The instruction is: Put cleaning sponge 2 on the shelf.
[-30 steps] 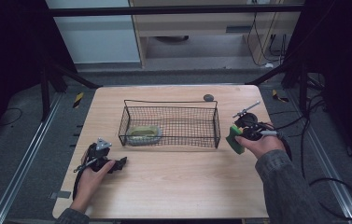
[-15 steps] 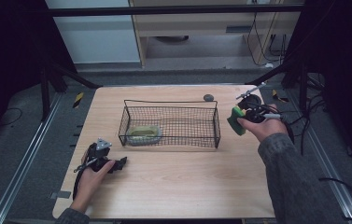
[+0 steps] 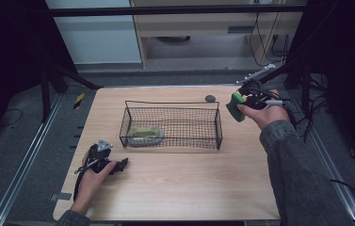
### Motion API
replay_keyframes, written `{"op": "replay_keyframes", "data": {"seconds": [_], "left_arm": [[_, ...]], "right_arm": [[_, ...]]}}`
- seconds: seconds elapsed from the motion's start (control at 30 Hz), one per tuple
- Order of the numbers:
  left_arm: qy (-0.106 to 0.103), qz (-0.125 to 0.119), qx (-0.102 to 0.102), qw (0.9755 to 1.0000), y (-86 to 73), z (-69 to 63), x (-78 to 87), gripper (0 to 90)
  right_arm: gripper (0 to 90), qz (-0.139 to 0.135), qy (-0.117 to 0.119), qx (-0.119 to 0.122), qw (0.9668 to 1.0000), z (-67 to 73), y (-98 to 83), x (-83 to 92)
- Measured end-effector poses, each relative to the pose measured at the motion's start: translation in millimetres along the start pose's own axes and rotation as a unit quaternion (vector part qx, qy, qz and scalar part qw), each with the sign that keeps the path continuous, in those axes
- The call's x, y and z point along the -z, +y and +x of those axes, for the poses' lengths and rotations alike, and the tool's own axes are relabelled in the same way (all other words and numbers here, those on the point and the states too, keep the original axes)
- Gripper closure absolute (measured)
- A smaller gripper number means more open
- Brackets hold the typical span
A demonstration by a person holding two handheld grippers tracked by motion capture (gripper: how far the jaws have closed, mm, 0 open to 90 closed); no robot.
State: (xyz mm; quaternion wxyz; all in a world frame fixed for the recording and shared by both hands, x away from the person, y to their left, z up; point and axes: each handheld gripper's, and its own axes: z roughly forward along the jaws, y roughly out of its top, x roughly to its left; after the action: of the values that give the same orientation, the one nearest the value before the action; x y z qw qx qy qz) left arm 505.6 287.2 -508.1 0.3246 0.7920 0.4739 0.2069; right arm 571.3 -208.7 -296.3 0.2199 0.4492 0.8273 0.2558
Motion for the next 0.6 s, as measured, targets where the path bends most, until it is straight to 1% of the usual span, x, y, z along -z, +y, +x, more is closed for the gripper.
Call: {"op": "replay_keyframes", "data": {"seconds": [0.03, 0.17, 0.23, 0.27, 0.3, 0.43, 0.5, 0.6], "left_arm": [[0.0, 0.0, 0.0, 1.0, 0.0, 0.0, 0.0, 0.0], [0.0, 0.0, 0.0, 1.0, 0.0, 0.0, 0.0, 0.0], [0.0, 0.0, 0.0, 1.0, 0.0, 0.0, 0.0, 0.0], [0.0, 0.0, 0.0, 1.0, 0.0, 0.0, 0.0, 0.0], [0.0, 0.0, 0.0, 1.0, 0.0, 0.0, -0.1, 0.0], [0.0, 0.0, 0.0, 1.0, 0.0, 0.0, -0.1, 0.0], [0.0, 0.0, 0.0, 1.0, 0.0, -0.1, -0.1, 0.0], [0.0, 0.0, 0.0, 1.0, 0.0, -0.1, -0.1, 0.0]], "right_arm": [[64.3, -0.004, 0.001, 0.004, 1.0, 1.2, 4.8, -0.4], [64.3, -0.007, 0.004, 0.01, 0.9999, 3.8, 11.4, -2.2], [64.5, -0.017, 0.0, 0.012, 0.9998, 5.8, 15.2, -4.6], [64.5, -0.017, 0.0, 0.012, 0.9998, 5.8, 15.2, -4.6], [64.4, -0.022, 0.003, 0.015, 0.9996, 6.9, 16.8, -7.6], [64.4, -0.027, 0.015, 0.018, 0.9994, 10.6, 22.2, -12.4], [64.4, -0.029, 0.022, 0.018, 0.9992, 13.8, 23.9, -14.7], [64.4, -0.028, 0.027, 0.022, 0.999, 17.9, 24.6, -17.1]]}}
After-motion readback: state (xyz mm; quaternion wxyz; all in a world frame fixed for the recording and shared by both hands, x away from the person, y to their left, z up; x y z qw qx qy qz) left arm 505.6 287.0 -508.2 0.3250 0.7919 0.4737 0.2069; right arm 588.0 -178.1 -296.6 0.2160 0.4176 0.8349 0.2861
